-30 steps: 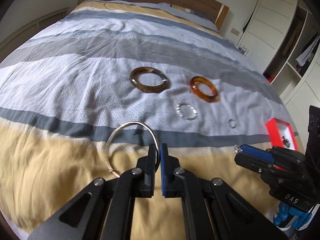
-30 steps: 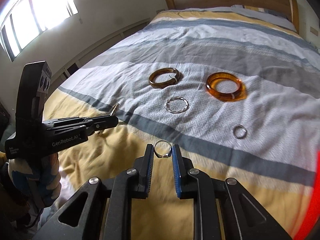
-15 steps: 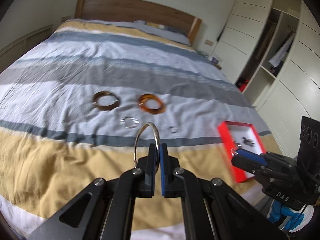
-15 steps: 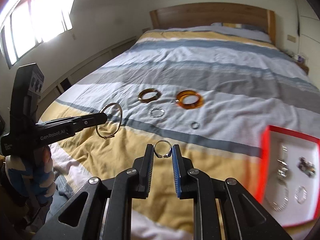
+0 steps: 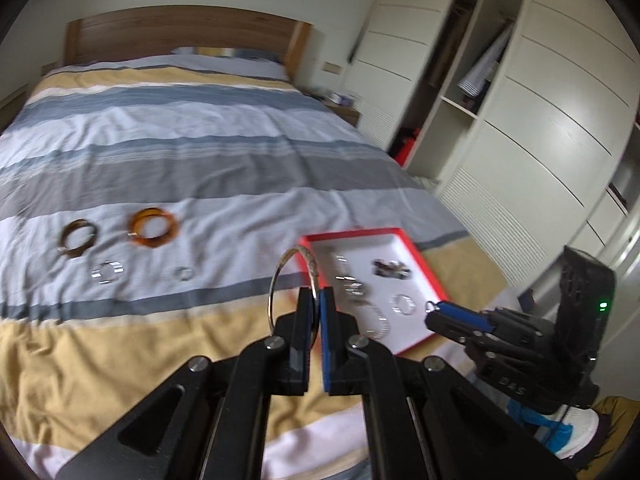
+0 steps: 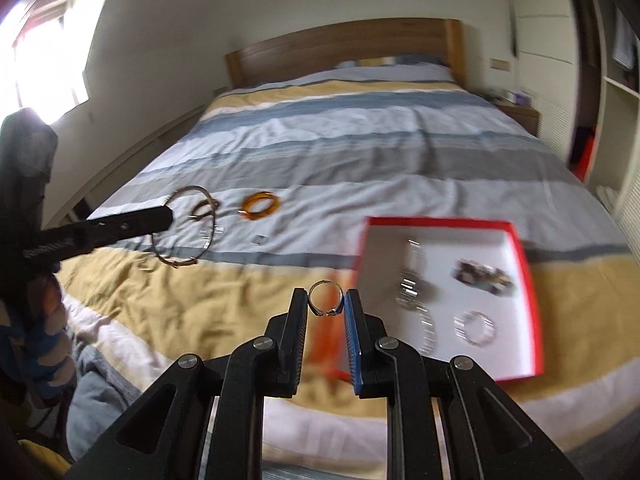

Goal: Organize jewelry
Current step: 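Carry the silver bangle and ring over the red box with both tools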

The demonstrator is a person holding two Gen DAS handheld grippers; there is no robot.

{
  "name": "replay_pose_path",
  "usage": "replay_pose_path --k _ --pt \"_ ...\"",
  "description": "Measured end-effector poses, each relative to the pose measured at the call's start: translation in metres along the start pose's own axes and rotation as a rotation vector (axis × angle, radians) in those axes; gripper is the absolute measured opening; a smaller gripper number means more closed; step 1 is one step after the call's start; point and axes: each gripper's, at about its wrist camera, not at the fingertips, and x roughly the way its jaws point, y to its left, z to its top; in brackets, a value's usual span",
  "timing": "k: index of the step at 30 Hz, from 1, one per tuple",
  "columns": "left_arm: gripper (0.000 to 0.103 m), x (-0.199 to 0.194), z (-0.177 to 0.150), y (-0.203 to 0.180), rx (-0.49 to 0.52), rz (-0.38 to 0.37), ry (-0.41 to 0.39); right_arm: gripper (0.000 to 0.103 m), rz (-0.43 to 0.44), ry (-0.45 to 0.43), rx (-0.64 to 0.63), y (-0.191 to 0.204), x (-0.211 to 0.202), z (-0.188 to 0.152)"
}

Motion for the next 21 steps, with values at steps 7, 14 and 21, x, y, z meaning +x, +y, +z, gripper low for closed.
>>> replay_pose_path --k 7,14,21 --pt "0.003 0.059 0.004 -0.059 0.076 -0.061 0.085 0.018 -0.059 0.049 0.08 -0.066 0.014 -0.023" --pt "0.003 0.128 -0.004 -0.09 0.113 -0.085 0.193 0.018 -0.08 0.101 0.12 -0.105 0.04 -0.036" --pt "0.003 0.178 -0.013 -0.101 0.136 -0.08 0.262 0.018 -0.096 0.159 0.121 -0.133 0.064 -0.041"
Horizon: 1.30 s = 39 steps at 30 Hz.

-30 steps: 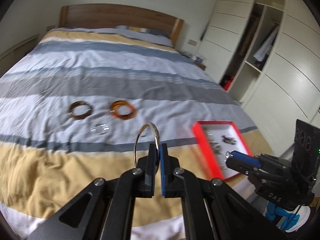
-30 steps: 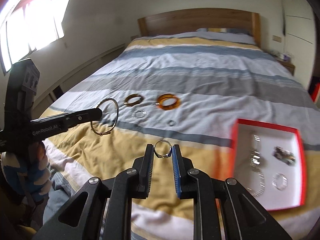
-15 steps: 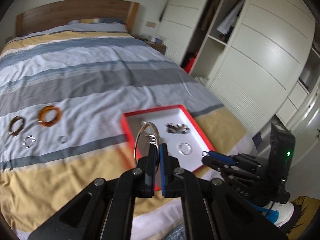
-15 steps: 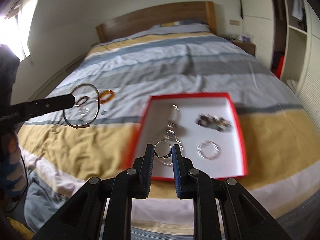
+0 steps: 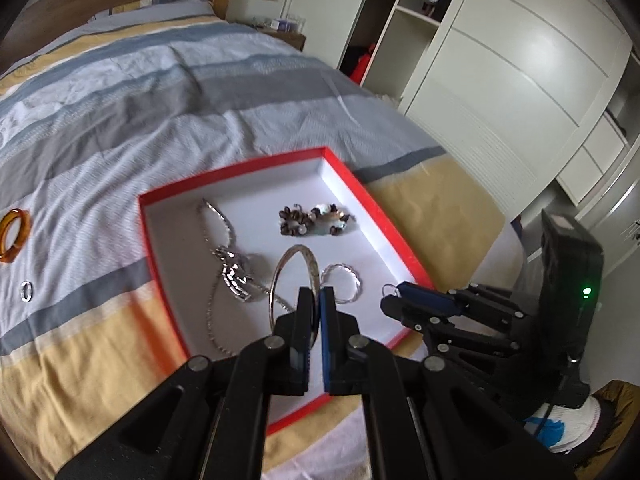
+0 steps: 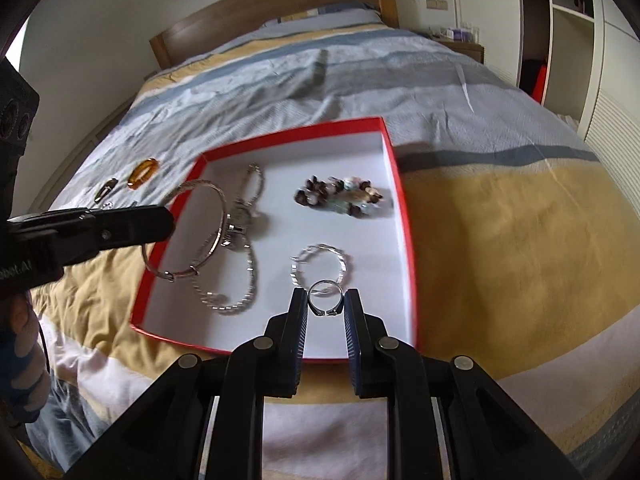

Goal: Organize jewelry
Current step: 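Carry the silver bangle and ring over the red box with both tools, then open both tools to drop the silver bangle and ring into the box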

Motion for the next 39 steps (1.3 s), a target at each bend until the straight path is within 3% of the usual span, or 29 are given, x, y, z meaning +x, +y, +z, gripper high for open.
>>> replay_pose_path --k 9,25,34,37,39 --pt "0.003 0.028 -0.007 -0.003 0.024 0.016 0.044 0.019 0.01 0.052 -0.07 0.003 0.017 0.003" --pt "0.004 0.06 -0.032 0.021 -0.035 0.038 0.142 0.019 -0.018 0.133 -0.115 0.006 0.026 0.005" --pt "0.006 0.054 -0.03 0.024 -0.065 0.029 0.143 0.027 -0.03 0.131 -0.115 0.011 0.02 0.007" --pt "0.01 0.044 -0.027 0.023 -0.065 0.022 0.128 0.027 -0.03 0.111 -0.106 0.012 0.011 0.007" --pt "0.019 0.033 -0.025 0.02 -0.065 0.015 0.109 0.028 -0.039 0.093 -0.099 0.013 0.001 0.008"
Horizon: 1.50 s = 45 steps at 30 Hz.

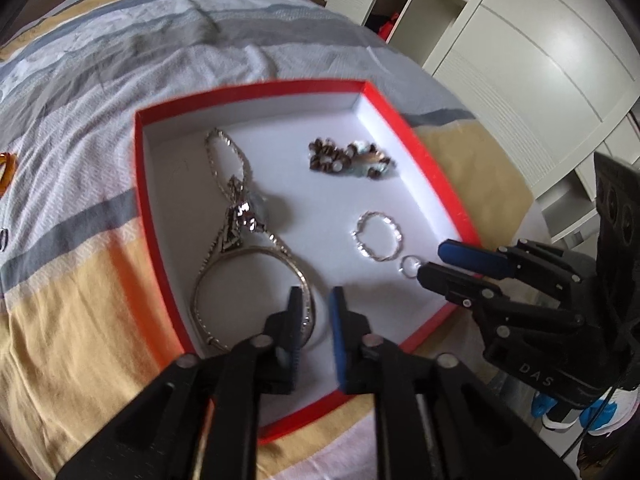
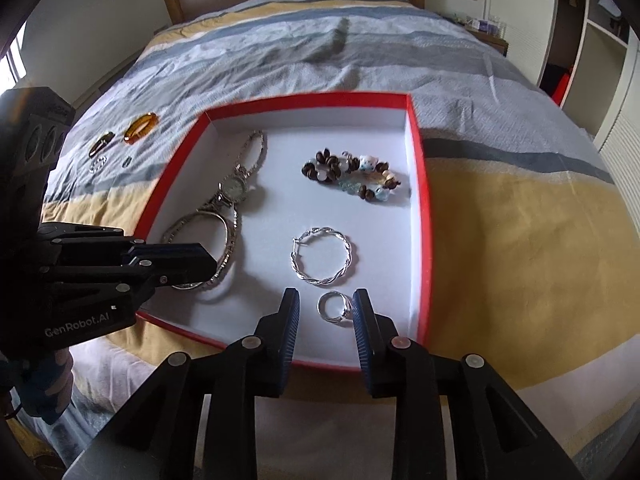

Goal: Organize jewelry
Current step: 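Open both tools to drop the silver bangle and ring into the box, then withdraw both open tools and reach toward the twisted hoop and ring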

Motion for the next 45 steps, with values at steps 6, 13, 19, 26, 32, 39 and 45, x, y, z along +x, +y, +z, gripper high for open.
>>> replay_pose_path --k 6,13,19,26,32,39,45 --pt "0.02 -0.042 -0.008 -0.005 0.019 0.011 -0.057 0.029 -0.022 -0.051 0.016 0.001 -0.034 -0.003" --pt "0.02 -0.105 -0.041 0.011 0.022 0.092 -0.152 0.032 -0.017 -0.117 0.044 0.015 -0.075 -0.011" --pt "0.02 -0.149 -0.074 0.029 -0.021 0.156 -0.172 0.035 0.012 -0.173 0.037 0.044 -0.103 -0.02" --pt "0.031 -0.189 -0.113 0.052 -0.093 0.219 -0.205 0.035 0.031 -0.221 0.011 0.079 -0.13 -0.026" --pt "0.036 -0.232 -0.151 0.087 -0.157 0.246 -0.251 0.035 0.023 -0.252 -0.026 0.111 -0.153 -0.027" --pt "0.045 -0.283 -0.201 0.131 -0.258 0.282 -0.334 0.04 0.025 -0.278 -0.087 0.156 -0.173 -0.022" --pt "0.045 -0.3 -0.232 0.167 -0.343 0.333 -0.365 0.04 0.061 -0.266 -0.166 0.197 -0.164 -0.008"
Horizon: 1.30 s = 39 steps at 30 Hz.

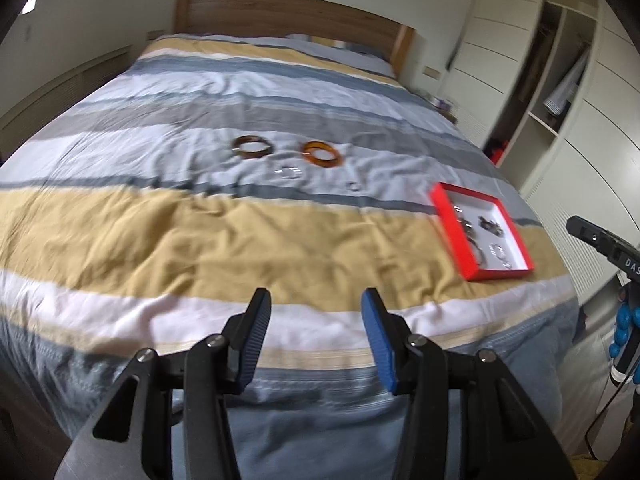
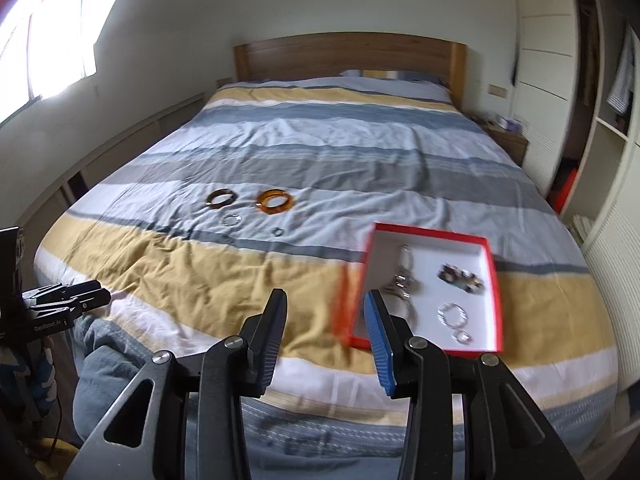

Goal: Organize jewelry
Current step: 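Withdraw both open tools and reach toward the twisted hoop and ring, then grasp the twisted silver hoop with the left tool while the right tool grasps a silver ring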

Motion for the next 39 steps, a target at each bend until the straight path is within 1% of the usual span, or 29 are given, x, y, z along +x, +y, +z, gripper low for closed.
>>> replay_pose_path --k 5,9,12,16,22,27,30,33,36,39 --pt "0.045 0.008 -0.001 0.028 -0.047 0.052 0.007 0.04 0.038 0.012 -0.023 0.017 0.024 0.008" --pt "0.045 0.026 0.004 0.039 -0.064 0.081 0.025 0.04 0.053 0.046 -0.022 0.018 0.05 0.009" --pt "0.045 0.043 0.01 0.041 -0.06 0.086 0.044 0.04 0.059 0.071 -0.016 0.016 0.07 0.009" --pt "0.045 0.069 0.023 0.039 -0.05 0.07 0.067 0.04 0.073 0.102 -0.019 0.013 0.101 0.016" --pt "0.045 0.115 0.058 0.031 -0.031 0.037 0.089 0.04 0.127 0.142 -0.041 0.02 0.157 0.035" --pt "0.045 0.165 0.095 0.025 0.013 0.047 0.121 0.04 0.18 0.17 -0.045 0.028 0.215 0.051" --pt "0.045 0.196 0.111 0.022 0.039 0.049 0.143 0.04 0.198 0.189 -0.056 0.034 0.249 0.057" --pt "0.045 0.226 0.124 0.02 0.059 0.061 0.162 0.04 0.205 0.209 -0.07 0.037 0.275 0.059" --pt "0.045 0.249 0.132 0.021 0.06 0.049 0.179 0.04 0.218 0.227 -0.07 0.037 0.3 0.06" --pt "0.045 0.271 0.139 0.021 0.057 0.044 0.193 0.04 0.228 0.231 -0.075 0.036 0.317 0.063"
